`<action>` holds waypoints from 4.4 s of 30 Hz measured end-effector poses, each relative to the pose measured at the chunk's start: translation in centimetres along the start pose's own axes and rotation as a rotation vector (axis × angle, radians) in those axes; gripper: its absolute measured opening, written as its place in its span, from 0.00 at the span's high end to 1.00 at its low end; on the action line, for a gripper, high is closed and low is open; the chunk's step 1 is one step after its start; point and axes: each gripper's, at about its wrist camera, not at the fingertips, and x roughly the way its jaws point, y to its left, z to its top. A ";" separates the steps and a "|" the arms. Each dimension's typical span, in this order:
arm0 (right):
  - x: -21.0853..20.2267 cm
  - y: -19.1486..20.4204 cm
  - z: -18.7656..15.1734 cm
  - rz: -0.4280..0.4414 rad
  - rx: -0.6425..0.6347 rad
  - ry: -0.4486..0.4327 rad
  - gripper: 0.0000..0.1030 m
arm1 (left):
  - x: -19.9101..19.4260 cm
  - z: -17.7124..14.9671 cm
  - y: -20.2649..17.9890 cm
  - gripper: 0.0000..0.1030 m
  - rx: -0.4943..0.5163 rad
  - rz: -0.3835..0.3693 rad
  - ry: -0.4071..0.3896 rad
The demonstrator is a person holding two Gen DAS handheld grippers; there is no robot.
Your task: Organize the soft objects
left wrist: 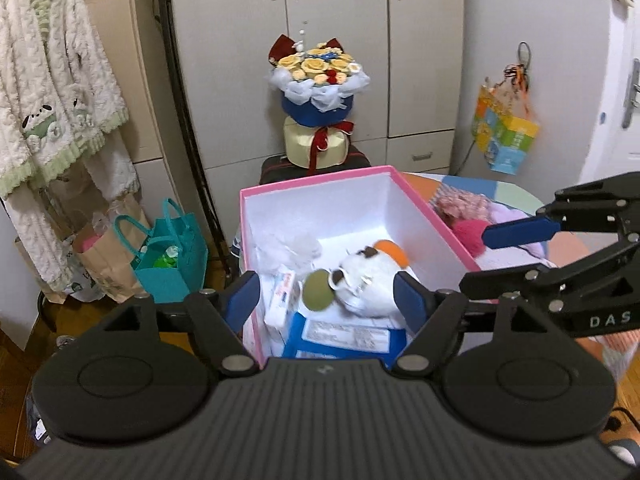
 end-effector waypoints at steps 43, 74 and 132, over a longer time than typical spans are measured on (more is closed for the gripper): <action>-12.3 -8.1 -12.1 -0.113 0.103 -0.087 0.31 | -0.8 -1.4 -16.0 0.10 0.175 -0.276 0.031; 0.3 -27.3 -7.1 0.067 0.361 -0.017 0.31 | 17.6 1.2 -23.3 0.29 -0.166 0.018 -0.061; 2.8 -22.2 -5.7 0.012 0.166 -0.032 0.84 | 18.9 -1.6 -22.4 0.82 -0.227 0.022 0.032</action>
